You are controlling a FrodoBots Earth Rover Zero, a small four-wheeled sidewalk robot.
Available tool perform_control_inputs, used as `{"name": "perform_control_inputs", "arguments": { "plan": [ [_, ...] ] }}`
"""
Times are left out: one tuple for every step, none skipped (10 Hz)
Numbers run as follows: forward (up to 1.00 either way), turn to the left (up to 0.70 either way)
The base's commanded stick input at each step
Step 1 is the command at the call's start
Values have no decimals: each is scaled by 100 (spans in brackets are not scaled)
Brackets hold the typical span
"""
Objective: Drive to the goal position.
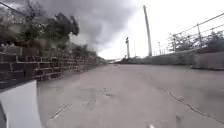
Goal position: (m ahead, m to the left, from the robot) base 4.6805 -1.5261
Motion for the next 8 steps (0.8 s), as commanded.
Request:
{"name": "perform_control_inputs", "arguments": {
  "plan": [
    [85,0],
    [85,0],
    [85,0],
    [85,0],
    [85,0],
    [85,0],
    [85,0],
    [85,0]
  ]
}}
